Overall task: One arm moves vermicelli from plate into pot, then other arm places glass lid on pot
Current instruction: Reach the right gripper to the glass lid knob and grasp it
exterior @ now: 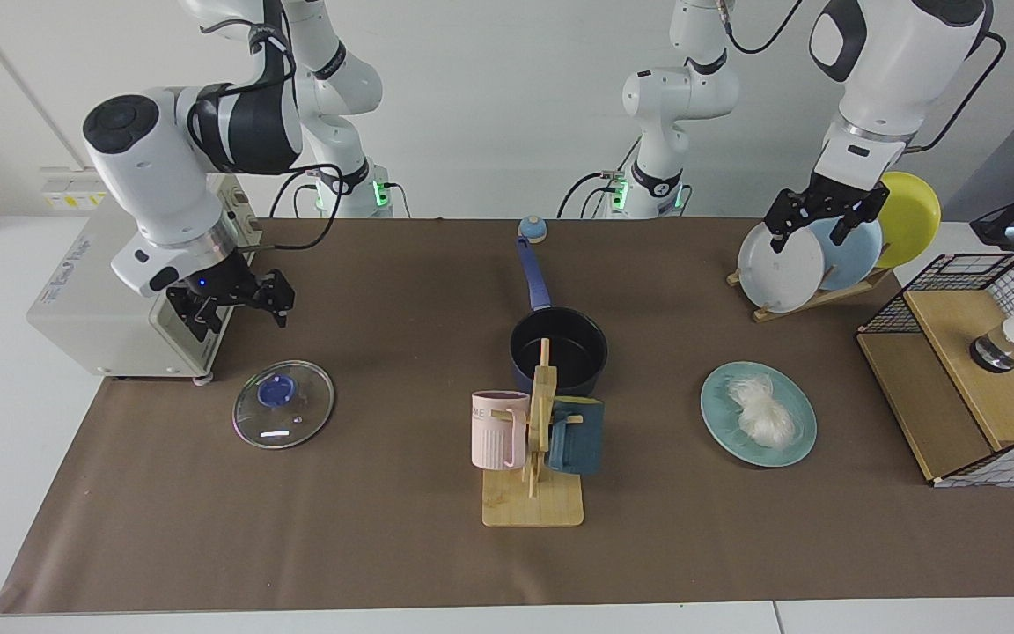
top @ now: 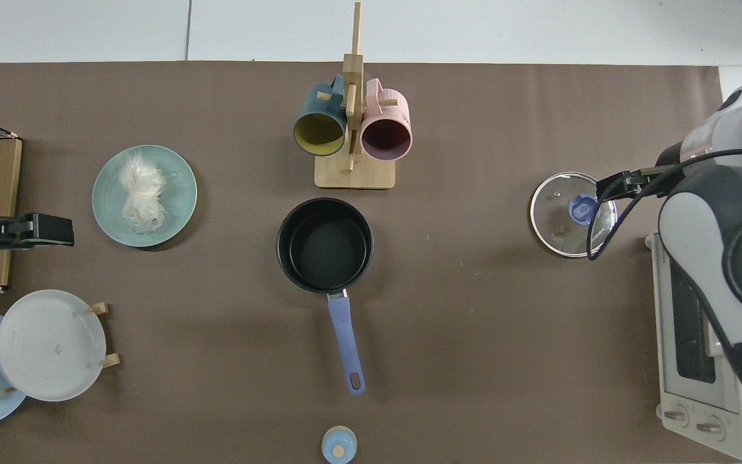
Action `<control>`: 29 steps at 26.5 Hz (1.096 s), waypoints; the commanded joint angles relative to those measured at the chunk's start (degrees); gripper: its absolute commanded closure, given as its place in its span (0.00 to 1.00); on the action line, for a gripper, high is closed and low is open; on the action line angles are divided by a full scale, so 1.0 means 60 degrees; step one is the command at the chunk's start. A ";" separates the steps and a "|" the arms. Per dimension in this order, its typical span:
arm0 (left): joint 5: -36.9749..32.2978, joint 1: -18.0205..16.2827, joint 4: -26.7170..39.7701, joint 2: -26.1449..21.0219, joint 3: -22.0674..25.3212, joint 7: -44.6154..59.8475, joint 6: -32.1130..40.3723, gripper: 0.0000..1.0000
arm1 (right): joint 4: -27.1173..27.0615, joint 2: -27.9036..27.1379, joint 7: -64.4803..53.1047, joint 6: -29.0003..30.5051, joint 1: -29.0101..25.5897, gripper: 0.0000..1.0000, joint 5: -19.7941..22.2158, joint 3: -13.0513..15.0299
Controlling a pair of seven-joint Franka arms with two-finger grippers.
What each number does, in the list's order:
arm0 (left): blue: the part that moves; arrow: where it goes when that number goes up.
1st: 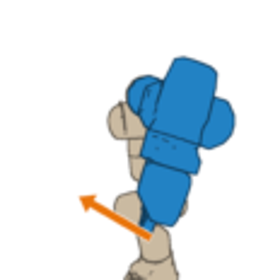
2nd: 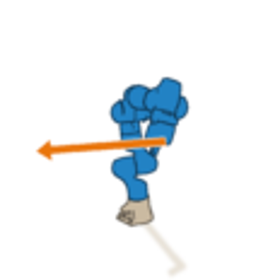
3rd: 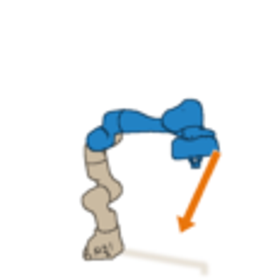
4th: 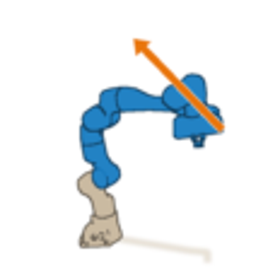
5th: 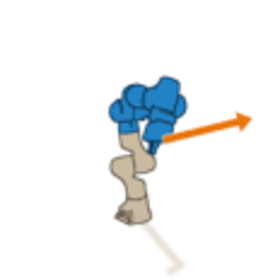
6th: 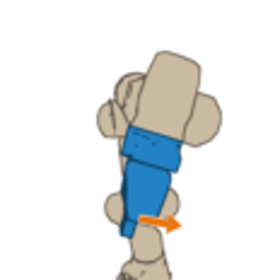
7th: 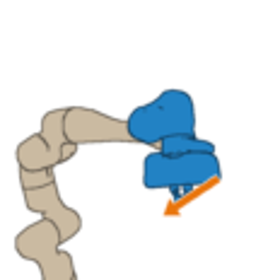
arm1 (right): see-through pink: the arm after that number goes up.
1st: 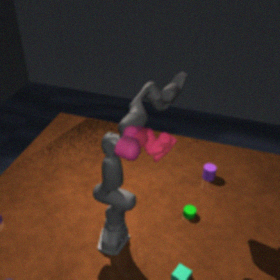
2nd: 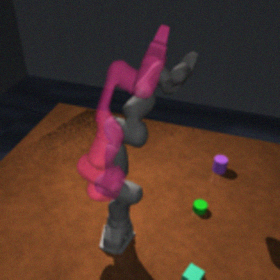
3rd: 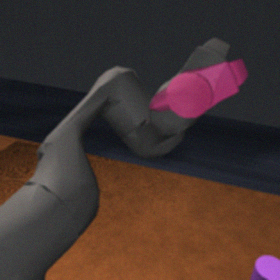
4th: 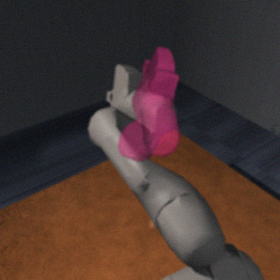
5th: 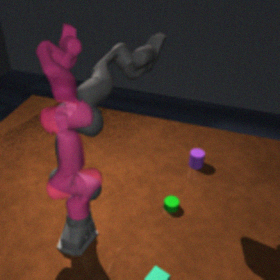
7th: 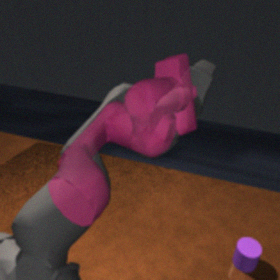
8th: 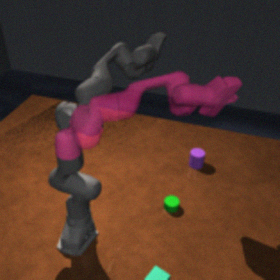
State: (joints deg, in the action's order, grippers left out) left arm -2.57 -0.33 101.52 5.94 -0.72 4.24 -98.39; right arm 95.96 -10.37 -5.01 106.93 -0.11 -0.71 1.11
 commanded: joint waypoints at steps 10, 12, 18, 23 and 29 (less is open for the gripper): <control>0.0414 0.0055 -0.0059 0.0065 -0.0027 -0.0120 -0.0082 0.00 | 0.1130 -0.0805 -0.0206 0.2189 -0.0055 0.00 -0.0013 -0.0039; 0.0385 0.0069 -0.0059 0.0065 -0.0056 -0.0121 -0.0082 0.00 | 0.1174 -0.0922 -0.0147 0.2203 -0.0026 0.00 -0.0013 -0.0053; 0.0385 0.0069 -0.0059 0.0094 -0.0100 -0.0120 0.0167 0.00 | 0.1174 -0.1493 -0.0322 0.2730 -0.0055 0.00 0.0031 -0.0039; 0.0385 0.0069 -0.0059 0.0094 -0.0100 -0.0120 0.0167 0.00 | 0.1174 -0.1728 -0.0469 0.2789 -0.0055 0.00 0.0280 -0.0039; 0.0385 0.0084 -0.0059 0.0094 -0.0115 -0.0120 0.0167 0.00 | 0.1189 -0.2079 -0.0864 0.3052 -0.0158 0.00 0.0295 -0.0039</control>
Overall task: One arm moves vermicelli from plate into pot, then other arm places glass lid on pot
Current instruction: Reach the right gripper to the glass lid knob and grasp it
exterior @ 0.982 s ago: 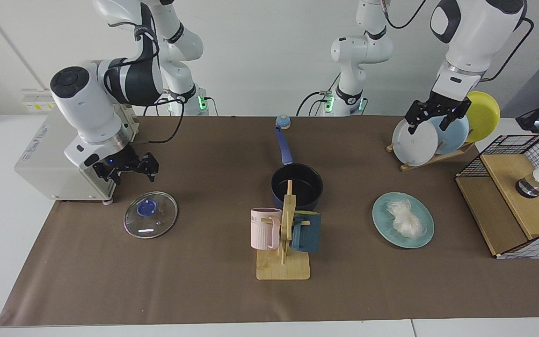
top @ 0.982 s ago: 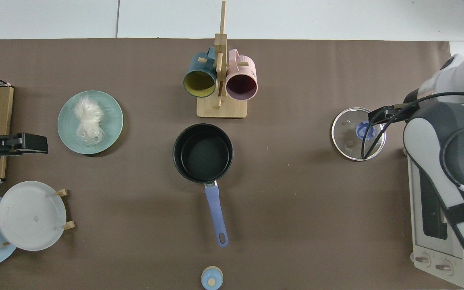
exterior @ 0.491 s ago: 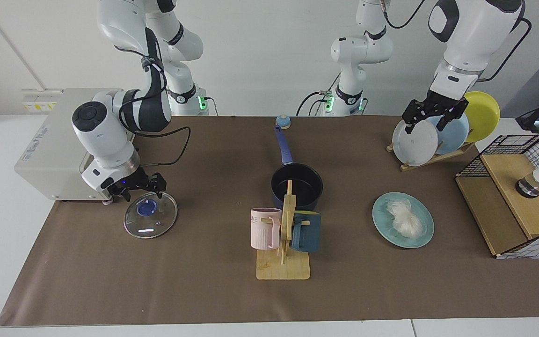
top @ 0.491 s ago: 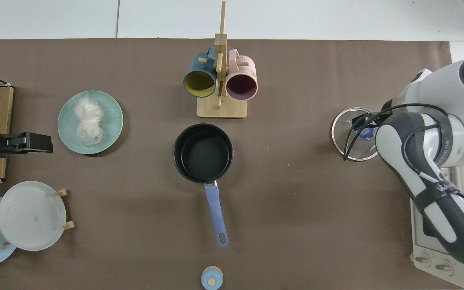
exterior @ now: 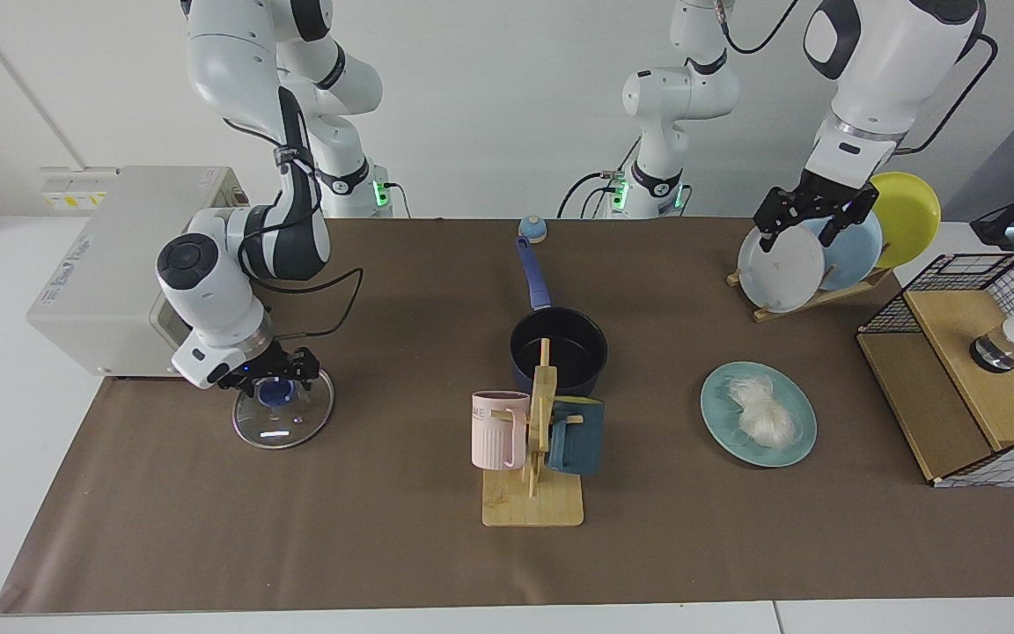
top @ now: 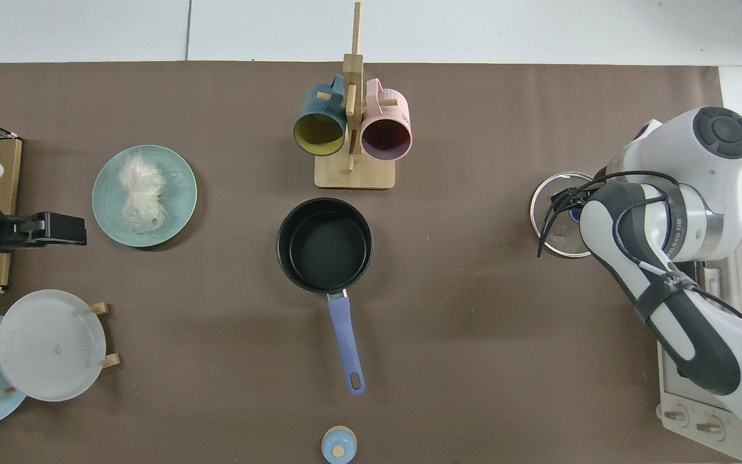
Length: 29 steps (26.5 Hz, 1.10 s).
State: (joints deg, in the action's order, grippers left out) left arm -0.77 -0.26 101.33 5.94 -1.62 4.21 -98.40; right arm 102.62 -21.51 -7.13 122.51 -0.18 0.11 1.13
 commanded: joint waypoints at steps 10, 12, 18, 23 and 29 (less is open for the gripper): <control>0.0084 0.0073 -0.0028 0.0093 0.0036 -0.0116 0.0169 0.00 | 0.0124 -0.0355 -0.0629 0.0514 -0.0145 0.00 0.0157 -0.0041; 0.0084 0.0073 -0.0028 0.0093 0.0036 -0.0116 0.0169 0.00 | 0.0124 -0.0384 -0.0629 0.0514 -0.0160 0.00 0.0157 -0.0041; 0.0084 0.0073 -0.0028 0.0093 0.0036 -0.0116 0.0169 0.00 | 0.0153 -0.0385 -0.0629 0.0499 -0.0160 0.05 0.0186 -0.0027; 0.0084 0.0073 -0.0028 0.0093 0.0036 -0.0130 0.0155 0.00 | 0.0226 -0.0370 -0.0629 0.0485 -0.0145 0.07 0.0304 -0.0027; 0.0127 -0.0001 0.0002 -0.0110 0.0152 -0.0217 -0.0152 0.00 | 0.0226 -0.0370 -0.0643 0.0484 -0.0145 0.26 0.0494 -0.0027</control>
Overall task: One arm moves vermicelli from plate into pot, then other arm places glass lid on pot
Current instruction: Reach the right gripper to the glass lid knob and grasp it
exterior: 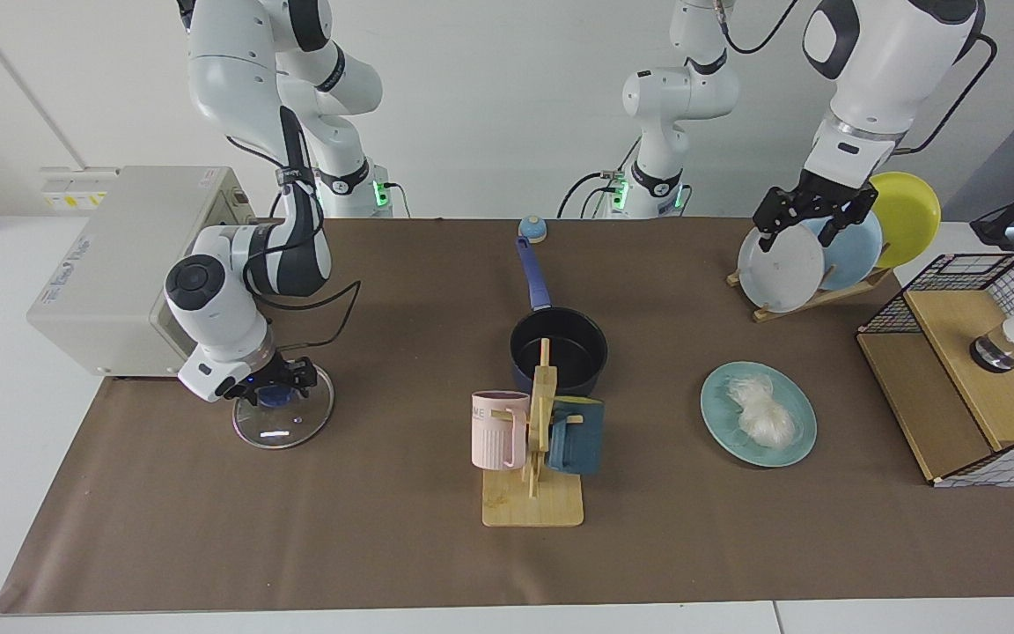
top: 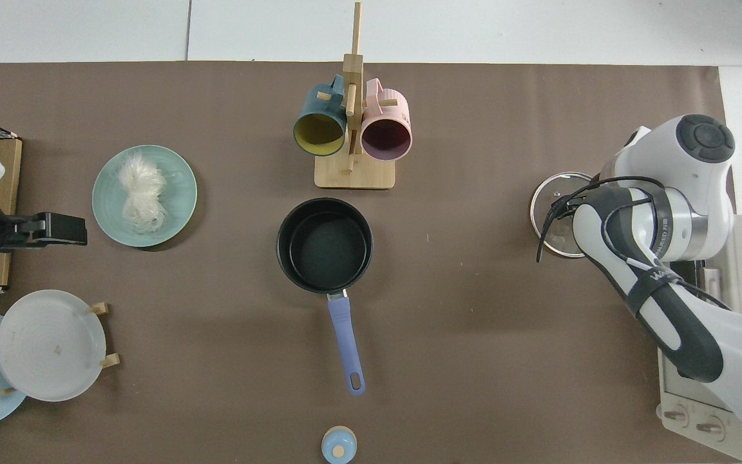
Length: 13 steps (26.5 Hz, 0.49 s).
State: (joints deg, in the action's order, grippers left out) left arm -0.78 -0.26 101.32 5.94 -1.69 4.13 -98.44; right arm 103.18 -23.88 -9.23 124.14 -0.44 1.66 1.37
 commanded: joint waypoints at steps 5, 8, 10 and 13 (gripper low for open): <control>0.0189 -0.0205 0.0003 -0.1003 0.0208 -0.0482 -0.1199 0.00 | 0.0132 0.0025 -0.0292 0.0184 -0.0074 0.50 0.0266 -0.0068; 0.0203 -0.0293 -0.0070 -0.1604 0.0193 -0.0483 -0.1756 0.00 | 0.0059 0.0025 -0.0292 0.0169 -0.0045 0.68 0.0266 -0.0068; 0.0218 -0.0294 -0.0084 -0.1941 0.0208 -0.0468 -0.2195 0.00 | 0.0030 0.0025 -0.0278 0.0140 -0.0045 0.77 0.0281 -0.0068; 0.0568 -0.0396 -0.0084 -0.2307 0.0208 -0.0410 -0.2797 0.00 | -0.0044 0.0054 -0.0278 0.0067 -0.0015 0.86 0.0295 -0.0068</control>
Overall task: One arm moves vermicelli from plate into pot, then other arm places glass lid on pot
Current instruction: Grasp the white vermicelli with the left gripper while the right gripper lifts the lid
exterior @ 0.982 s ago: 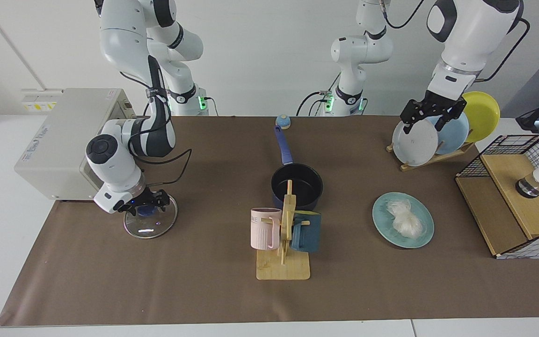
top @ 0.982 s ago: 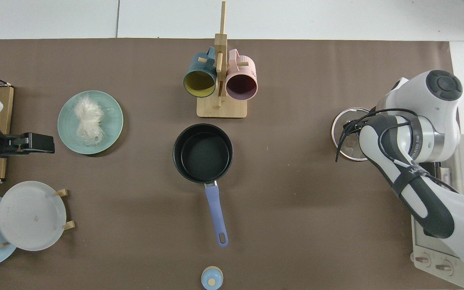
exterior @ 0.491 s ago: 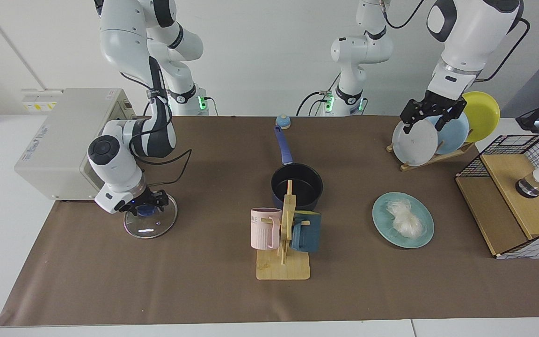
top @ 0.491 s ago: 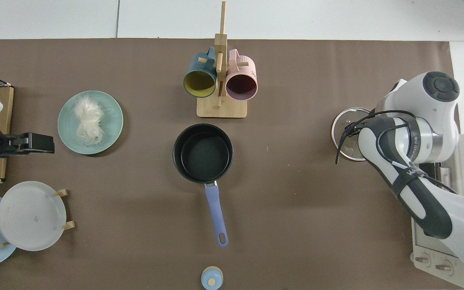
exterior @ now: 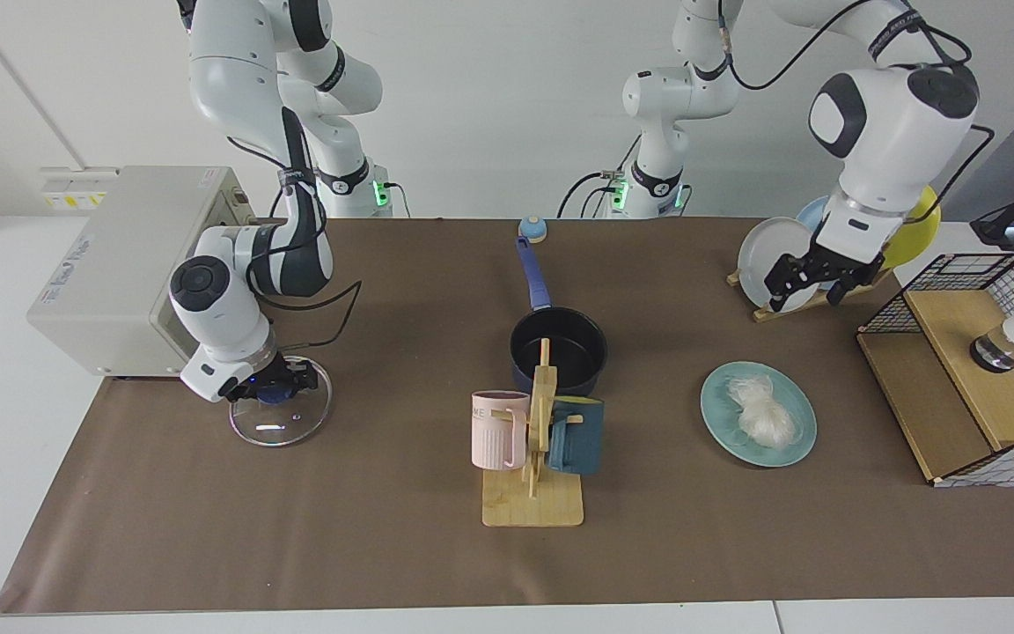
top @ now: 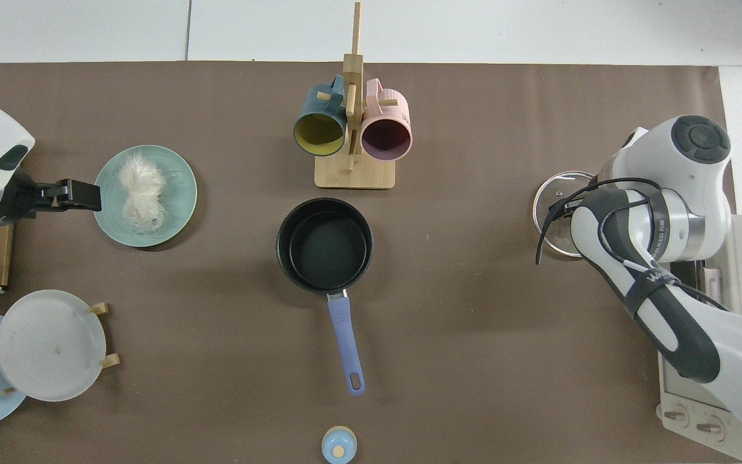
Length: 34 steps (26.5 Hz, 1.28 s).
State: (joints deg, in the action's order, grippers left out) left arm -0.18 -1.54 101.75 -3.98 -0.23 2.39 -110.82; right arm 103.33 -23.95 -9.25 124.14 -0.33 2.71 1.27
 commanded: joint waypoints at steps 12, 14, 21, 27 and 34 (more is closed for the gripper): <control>0.1113 -0.0212 -0.0639 -0.2909 -0.0065 0.0699 -0.2739 0.00 | -0.0654 0.0651 -0.0319 -0.0723 -0.0004 0.92 0.0076 -0.0065; 0.1040 -0.0198 -0.0639 -0.3159 -0.0079 0.0978 -0.3120 0.00 | -0.0683 0.0870 -0.0319 -0.0914 -0.0004 0.93 0.0061 -0.0065; 0.0967 -0.0124 -0.0625 -0.3628 -0.0079 0.1520 -0.3297 0.00 | -0.0728 0.1647 -0.0377 -0.1559 0.0025 0.93 0.0017 -0.0094; 0.0820 -0.0095 -0.0493 -0.3775 -0.0109 0.1668 -0.3429 0.00 | -0.0728 0.2306 -0.0685 -0.2174 0.0010 0.93 -0.0086 -0.0167; 0.0806 -0.0095 -0.0522 -0.3995 -0.0123 0.1668 -0.3503 0.41 | -0.0742 0.3067 -0.0700 -0.2921 -0.0004 0.93 -0.0437 -0.0212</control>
State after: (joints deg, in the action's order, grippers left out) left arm 5.59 -2.41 99.56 -26.51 -0.98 11.21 -131.03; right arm 98.36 -9.17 -11.33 109.62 -0.05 2.08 0.08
